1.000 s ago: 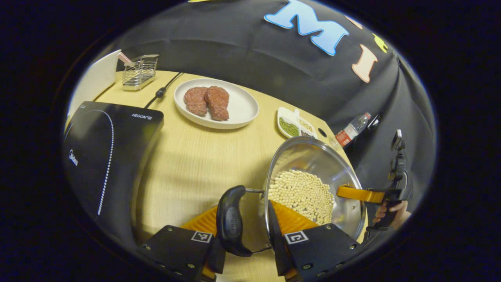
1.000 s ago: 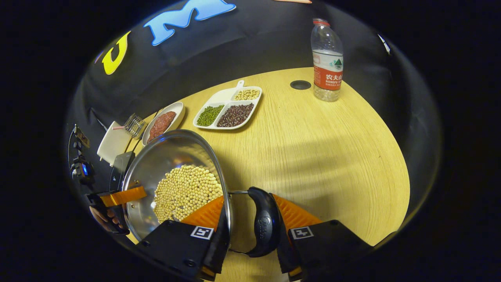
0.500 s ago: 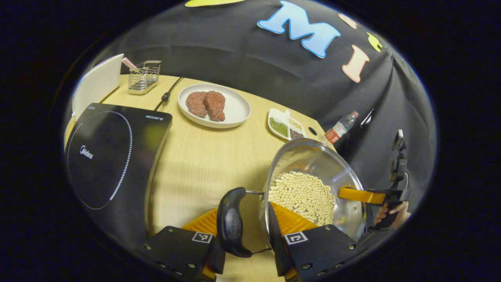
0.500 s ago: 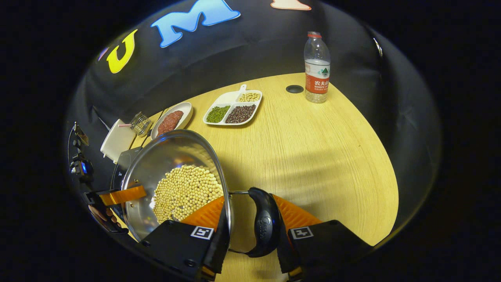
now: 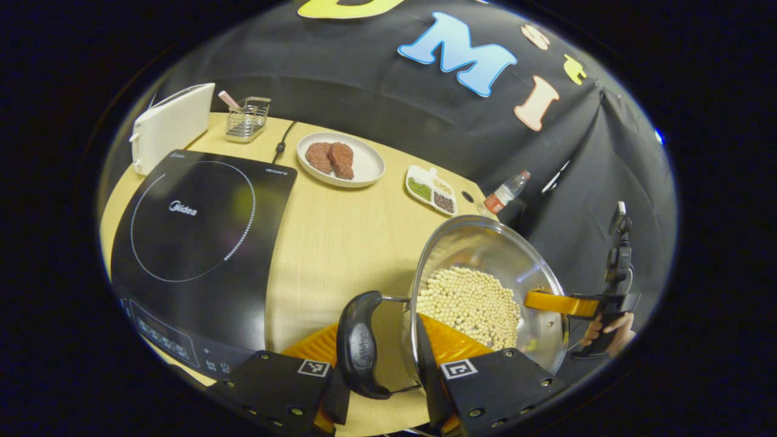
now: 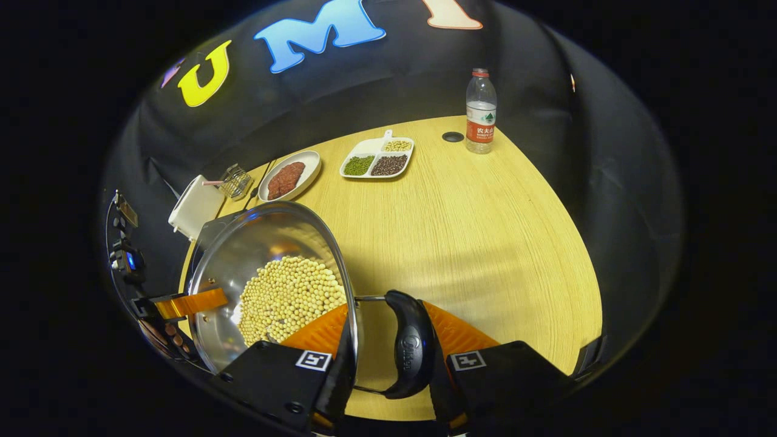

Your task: First push the handle of the pot to place it horizontally, then grasp the pot with both hands and set it on the induction cooktop.

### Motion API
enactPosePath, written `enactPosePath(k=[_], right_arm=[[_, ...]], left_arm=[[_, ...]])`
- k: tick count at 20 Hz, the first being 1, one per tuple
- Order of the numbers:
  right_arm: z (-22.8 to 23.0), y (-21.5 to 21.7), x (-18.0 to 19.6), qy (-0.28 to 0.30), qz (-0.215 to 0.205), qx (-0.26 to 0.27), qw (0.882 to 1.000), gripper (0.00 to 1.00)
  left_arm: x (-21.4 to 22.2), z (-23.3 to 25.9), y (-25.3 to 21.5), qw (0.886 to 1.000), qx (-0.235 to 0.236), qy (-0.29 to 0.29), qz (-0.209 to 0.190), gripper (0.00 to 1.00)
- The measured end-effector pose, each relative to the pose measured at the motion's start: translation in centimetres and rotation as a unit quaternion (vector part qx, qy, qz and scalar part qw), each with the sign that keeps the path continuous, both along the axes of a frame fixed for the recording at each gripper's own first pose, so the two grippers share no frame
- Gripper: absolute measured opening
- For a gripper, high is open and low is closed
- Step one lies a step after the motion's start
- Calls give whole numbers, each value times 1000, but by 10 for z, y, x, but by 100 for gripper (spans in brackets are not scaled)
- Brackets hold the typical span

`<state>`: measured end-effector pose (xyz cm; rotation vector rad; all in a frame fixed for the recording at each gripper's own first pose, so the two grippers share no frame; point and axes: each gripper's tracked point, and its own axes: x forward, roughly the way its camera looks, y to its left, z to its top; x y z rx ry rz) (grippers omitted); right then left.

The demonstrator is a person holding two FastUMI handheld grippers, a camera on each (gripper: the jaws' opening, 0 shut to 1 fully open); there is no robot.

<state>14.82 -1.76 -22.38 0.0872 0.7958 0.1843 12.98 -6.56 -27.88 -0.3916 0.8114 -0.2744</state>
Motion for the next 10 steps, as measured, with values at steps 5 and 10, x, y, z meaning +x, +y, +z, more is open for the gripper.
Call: enactPosePath(k=[5, 10], right_arm=[[8, 27, -31, -5, -7, 3, 1000, 53], [13, 71, -41, -6, 3, 2, 1000, 57]], left_arm=[[-20, 13, 30, 1000, -5, -9, -9, 52], [-30, 22, 78, 1000, -8, -14, 2, 51]])
